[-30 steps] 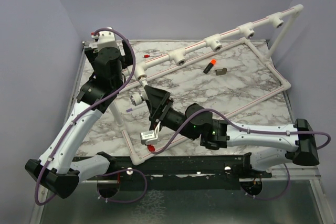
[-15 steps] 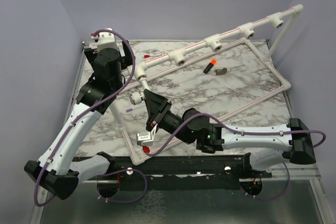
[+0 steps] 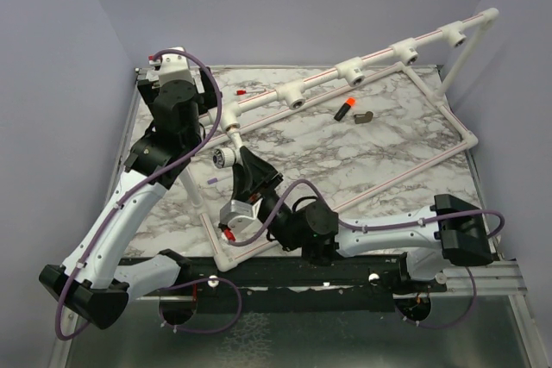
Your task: Install the water faucets
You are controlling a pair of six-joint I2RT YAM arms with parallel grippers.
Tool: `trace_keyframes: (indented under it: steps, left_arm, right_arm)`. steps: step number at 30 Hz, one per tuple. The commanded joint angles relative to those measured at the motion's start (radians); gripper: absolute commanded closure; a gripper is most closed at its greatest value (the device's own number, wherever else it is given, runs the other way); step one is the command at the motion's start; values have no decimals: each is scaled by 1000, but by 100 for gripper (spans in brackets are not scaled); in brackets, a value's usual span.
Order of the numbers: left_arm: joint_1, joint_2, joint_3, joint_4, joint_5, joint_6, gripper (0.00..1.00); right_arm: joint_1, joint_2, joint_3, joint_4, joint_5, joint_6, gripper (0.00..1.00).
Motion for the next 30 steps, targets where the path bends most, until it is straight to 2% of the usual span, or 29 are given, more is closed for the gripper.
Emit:
trace_keyframes:
  steps: [1, 12, 17, 23, 30]
  left_arm:
    - [-27, -8, -29, -83, 3, 22, 1]
    - [-41, -18, -31, -80, -11, 27, 1]
    - [-57, -15, -24, -80, -20, 30, 1]
    - [-68, -12, -25, -74, -23, 30, 1]
    - [-78, -12, -27, -73, -20, 25, 1]
  right_arm:
    - [10, 61, 31, 294, 161, 378, 100]
    - [9, 60, 71, 379, 390, 825, 100]
    - [9, 47, 87, 338, 495, 1053, 100]
    - [9, 31, 148, 71, 635, 1412, 100]
    - [8, -15, 143, -213, 669, 1858, 100]
